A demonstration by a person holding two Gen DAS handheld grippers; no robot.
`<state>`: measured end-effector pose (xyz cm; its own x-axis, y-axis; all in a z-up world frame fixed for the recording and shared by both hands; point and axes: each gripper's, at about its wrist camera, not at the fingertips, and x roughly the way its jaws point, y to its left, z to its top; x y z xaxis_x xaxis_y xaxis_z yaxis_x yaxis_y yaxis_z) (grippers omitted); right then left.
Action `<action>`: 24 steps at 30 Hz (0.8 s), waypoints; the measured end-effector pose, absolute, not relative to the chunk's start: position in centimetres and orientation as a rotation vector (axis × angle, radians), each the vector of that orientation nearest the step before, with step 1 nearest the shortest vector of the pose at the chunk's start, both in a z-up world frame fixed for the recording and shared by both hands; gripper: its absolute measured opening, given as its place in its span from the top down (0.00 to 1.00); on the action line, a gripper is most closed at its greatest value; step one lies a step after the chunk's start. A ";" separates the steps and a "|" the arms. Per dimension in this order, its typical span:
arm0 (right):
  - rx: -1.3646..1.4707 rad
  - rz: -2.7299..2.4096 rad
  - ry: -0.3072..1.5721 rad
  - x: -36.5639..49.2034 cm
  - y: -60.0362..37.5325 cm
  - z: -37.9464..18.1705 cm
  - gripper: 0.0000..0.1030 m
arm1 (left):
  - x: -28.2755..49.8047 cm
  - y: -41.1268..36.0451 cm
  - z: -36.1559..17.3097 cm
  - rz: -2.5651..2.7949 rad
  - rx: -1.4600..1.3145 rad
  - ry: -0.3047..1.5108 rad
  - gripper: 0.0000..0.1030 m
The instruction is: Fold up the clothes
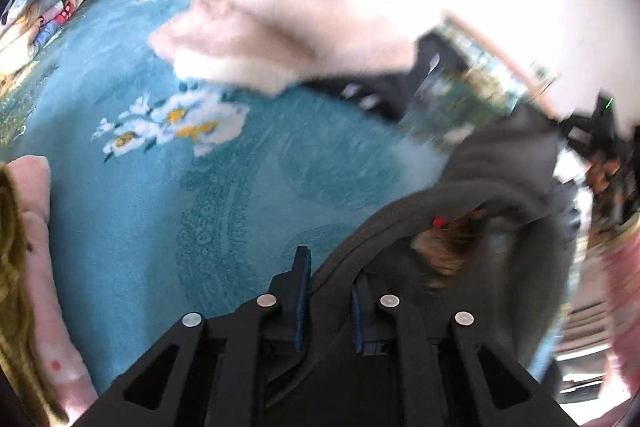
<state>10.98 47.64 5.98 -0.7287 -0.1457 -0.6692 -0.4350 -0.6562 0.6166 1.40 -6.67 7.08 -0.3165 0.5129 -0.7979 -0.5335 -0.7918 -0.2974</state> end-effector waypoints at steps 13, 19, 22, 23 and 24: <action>-1.041 2.406 1.461 4.7 51.6 4.1 0.66 | -8.2 -6.9 -0.3 2.167 -1.633 -0.150 0.83; -0.998 2.489 1.117 7.3 51.2 5.3 0.48 | -7.8 -7.6 -0.2 2.184 -1.593 -0.180 0.79; -1.141 2.409 1.120 7.3 51.4 2.9 0.48 | -7.7 -7.2 -0.5 2.200 -1.591 -0.152 0.79; -1.178 2.375 1.162 7.3 51.6 1.7 0.48 | -7.6 -7.1 -0.6 2.209 -1.588 -0.138 0.79; -1.182 2.350 1.219 7.1 51.6 0.6 0.48 | -7.5 -7.0 -0.5 2.214 -1.585 -0.129 0.79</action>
<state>7.11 51.57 0.64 -0.6432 -0.1433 -0.7522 -0.5326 -0.6221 0.5739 -7.49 -7.00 -0.52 -0.2675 0.3802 -0.8854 -0.2751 -0.9107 -0.3080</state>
